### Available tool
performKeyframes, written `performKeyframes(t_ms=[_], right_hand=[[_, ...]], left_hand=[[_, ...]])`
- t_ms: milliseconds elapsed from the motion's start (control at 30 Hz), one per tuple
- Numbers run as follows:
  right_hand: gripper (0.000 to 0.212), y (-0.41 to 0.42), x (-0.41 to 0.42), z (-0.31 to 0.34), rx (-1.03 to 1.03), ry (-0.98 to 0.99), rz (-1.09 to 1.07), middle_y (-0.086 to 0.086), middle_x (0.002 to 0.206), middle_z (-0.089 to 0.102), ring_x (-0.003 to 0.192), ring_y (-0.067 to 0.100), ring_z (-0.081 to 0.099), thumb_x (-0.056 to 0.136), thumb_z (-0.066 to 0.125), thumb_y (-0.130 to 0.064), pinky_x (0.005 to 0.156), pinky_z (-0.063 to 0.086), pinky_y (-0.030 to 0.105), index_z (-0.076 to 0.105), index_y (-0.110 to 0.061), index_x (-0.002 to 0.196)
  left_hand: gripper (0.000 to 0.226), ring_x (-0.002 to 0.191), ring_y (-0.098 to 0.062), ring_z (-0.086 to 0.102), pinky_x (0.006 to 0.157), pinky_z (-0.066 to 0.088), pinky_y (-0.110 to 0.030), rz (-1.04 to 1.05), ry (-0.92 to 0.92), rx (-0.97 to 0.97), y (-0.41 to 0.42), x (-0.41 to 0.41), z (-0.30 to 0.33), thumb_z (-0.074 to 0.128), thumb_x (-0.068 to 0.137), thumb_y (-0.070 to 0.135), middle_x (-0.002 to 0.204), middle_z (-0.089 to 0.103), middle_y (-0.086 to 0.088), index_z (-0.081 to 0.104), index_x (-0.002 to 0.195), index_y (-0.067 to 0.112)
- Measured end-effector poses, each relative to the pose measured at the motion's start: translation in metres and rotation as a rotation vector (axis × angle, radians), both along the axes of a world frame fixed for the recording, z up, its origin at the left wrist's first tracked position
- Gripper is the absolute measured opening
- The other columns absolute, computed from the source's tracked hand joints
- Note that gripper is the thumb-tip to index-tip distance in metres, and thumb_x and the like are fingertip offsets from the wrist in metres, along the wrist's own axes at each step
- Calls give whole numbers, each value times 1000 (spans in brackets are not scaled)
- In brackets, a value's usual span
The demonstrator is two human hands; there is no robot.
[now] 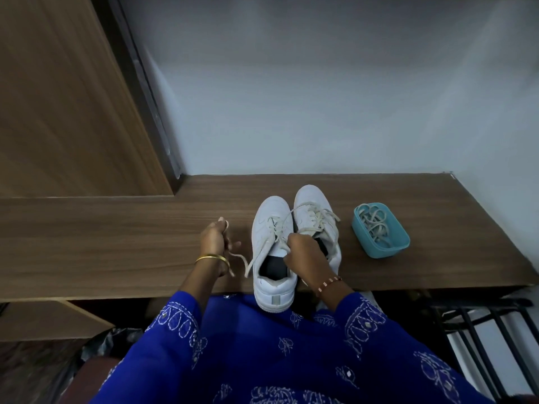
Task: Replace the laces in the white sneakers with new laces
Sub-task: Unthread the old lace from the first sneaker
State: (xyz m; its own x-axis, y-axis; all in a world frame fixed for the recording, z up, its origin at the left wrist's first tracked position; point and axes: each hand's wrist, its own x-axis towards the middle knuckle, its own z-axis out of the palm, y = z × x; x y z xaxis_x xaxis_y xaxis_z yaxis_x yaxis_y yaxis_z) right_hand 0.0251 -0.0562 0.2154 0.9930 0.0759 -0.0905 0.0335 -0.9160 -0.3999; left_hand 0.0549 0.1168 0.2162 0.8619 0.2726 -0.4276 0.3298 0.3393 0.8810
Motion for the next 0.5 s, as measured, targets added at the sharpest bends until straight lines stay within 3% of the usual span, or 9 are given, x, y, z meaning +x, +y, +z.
performKeyframes(t_ms=[67, 167, 233, 300, 367, 433, 500], right_hand=[[38, -2, 1, -1, 19, 25, -2, -2, 61, 32, 66, 18, 42, 81, 51, -1, 47, 17, 19, 24, -16, 58], [6, -1, 0, 8, 32, -54, -11, 9, 78, 58, 78, 24, 56, 86, 52, -11, 59, 34, 25, 52, -6, 83], [19, 0, 2, 13, 50, -159, -26, 11, 84, 62, 80, 24, 60, 91, 47, -11, 63, 40, 29, 53, -4, 108], [38, 0, 7, 17, 76, -215, 34, 10, 84, 60, 79, 24, 59, 90, 43, -3, 68, 46, 35, 47, -9, 128], [52, -1, 14, 16, 11, -203, 121, 11, 99, 58, 86, 27, 59, 88, 42, 1, 74, 47, 37, 42, -16, 138], [43, -2, 20, 13, -151, -166, 168, 11, 112, 53, 94, 29, 59, 90, 42, -3, 74, 46, 35, 48, -15, 132], [24, -5, 22, 12, -259, -166, 177, 12, 109, 53, 93, 30, 59, 93, 41, -9, 66, 39, 32, 56, -8, 112]], left_hand=[[29, 38, -15, 48, 55, 43, -31, -8, -21, 303, 2, 2, 0, 48, 94, 14, 57, 44, -13, 46, 66, 7], [26, 80, -34, 59, 72, 44, -35, -308, 61, 884, 1, 4, -8, 53, 88, 27, 86, 63, -21, 60, 79, 4], [32, 93, -31, 56, 78, 43, -34, -498, 90, 1133, -3, 2, -15, 48, 81, 39, 101, 63, -15, 63, 86, 11], [40, 101, -29, 54, 81, 42, -32, -543, -4, 1213, -11, 0, -17, 45, 78, 40, 108, 60, -10, 64, 96, 10], [30, 95, -28, 58, 73, 40, -26, -557, -142, 1104, -23, -5, -14, 51, 84, 29, 102, 63, -10, 62, 100, 7], [19, 88, -26, 62, 69, 39, -23, -601, -208, 1009, -33, -12, -11, 57, 87, 18, 94, 67, -11, 61, 102, 8], [19, 87, -26, 64, 70, 43, -25, -600, -242, 1002, -37, -15, -12, 60, 86, 18, 93, 68, -10, 61, 103, 9]])
